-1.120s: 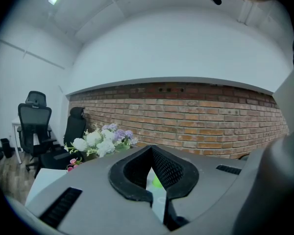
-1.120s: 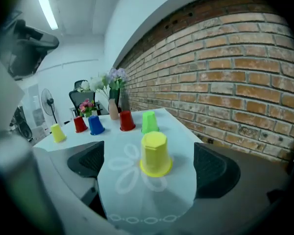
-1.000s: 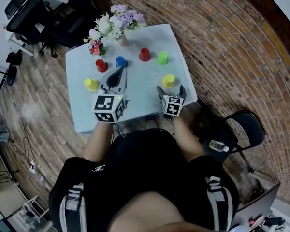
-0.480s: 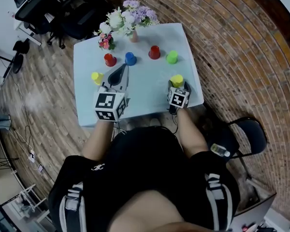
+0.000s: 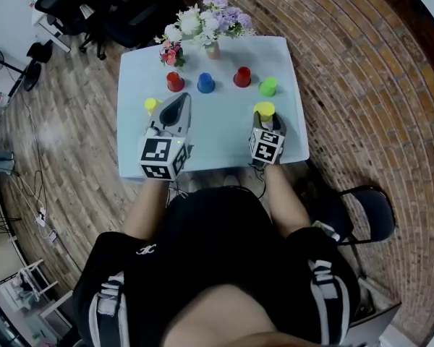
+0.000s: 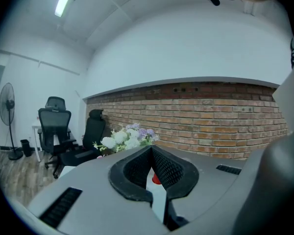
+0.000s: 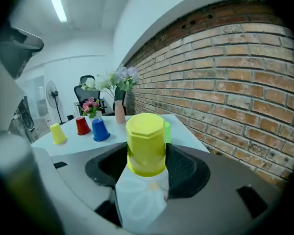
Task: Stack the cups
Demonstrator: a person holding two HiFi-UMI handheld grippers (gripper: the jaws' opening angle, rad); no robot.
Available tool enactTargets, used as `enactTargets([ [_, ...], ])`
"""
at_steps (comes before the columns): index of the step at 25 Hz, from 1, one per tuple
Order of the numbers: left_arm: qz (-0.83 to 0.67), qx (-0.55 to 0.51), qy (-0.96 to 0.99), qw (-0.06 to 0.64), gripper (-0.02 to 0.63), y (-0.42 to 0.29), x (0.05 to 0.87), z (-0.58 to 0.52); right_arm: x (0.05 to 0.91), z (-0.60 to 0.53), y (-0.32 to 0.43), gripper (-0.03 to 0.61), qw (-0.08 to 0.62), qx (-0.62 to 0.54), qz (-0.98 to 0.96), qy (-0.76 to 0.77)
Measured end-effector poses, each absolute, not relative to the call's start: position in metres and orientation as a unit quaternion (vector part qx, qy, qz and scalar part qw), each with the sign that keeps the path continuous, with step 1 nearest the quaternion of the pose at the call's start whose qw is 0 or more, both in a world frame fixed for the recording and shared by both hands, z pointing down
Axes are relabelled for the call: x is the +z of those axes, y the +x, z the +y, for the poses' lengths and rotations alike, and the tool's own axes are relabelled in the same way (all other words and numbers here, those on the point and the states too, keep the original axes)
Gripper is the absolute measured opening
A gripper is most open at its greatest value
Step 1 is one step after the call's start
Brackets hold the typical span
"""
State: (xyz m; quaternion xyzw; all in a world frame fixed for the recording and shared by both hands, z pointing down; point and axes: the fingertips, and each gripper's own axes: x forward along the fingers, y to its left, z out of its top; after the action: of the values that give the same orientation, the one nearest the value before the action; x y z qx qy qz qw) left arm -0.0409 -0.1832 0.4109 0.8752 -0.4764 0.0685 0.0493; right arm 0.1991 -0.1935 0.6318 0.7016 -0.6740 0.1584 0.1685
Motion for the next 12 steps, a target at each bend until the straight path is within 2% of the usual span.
enactTargets([
  [12,-0.579,0.052,0.811,0.071,0.003,-0.133,0.417,-0.159,0.628,-0.227,0.051,0.241,0.196,0.127,-0.789,0.569],
])
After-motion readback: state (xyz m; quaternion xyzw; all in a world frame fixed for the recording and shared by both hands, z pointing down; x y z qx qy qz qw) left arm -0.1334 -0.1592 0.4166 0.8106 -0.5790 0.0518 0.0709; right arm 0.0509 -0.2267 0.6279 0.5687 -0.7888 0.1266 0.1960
